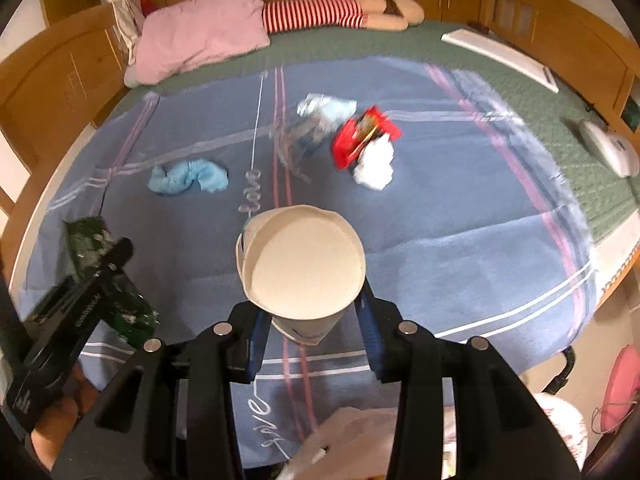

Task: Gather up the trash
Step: 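Carry the green package and white cup to the basket and release both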

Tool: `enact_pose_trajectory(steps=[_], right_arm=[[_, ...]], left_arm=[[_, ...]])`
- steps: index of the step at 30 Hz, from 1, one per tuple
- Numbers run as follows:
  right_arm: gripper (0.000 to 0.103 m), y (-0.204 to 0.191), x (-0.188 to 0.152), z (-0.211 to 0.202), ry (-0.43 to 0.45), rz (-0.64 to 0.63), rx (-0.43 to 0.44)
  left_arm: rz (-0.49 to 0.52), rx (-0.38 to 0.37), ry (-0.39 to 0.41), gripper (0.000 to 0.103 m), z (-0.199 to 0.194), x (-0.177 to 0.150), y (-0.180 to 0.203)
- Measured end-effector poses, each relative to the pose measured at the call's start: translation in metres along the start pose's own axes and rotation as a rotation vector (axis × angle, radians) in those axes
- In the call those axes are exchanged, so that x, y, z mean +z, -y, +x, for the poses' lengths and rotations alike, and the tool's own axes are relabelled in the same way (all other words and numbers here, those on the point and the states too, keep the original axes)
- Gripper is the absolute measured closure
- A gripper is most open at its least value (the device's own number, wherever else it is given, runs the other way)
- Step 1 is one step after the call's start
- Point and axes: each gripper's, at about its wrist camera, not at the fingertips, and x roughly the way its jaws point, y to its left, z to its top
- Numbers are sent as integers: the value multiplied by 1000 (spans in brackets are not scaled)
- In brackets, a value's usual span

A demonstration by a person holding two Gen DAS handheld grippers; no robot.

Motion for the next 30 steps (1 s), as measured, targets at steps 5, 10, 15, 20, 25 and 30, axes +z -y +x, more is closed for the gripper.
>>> enact_pose_trajectory(steps=[5,10,15,20,25,30], right_arm=[[62,25,-3,-43,58,12,-2],[62,52,-15,-70,57,26,-15],[62,71,-37,-89,19,-6,-32],[62,86,-74,-100,-40,-31,-70],[61,90,-125,-78,-229,-71,-64],[26,114,-124,-96,-122,72,-40]], left_arm=[[90,-157,-5,66,-4,-5,21],[154,-234,23,66,-15,-10,34],[152,-437,-11,66,-23,-15,41],[226,-638,-60,66,-34,-26,60],[307,-783,-99,66,-44,-37,83],[444,-892,-150,66,-56,-58,108]])
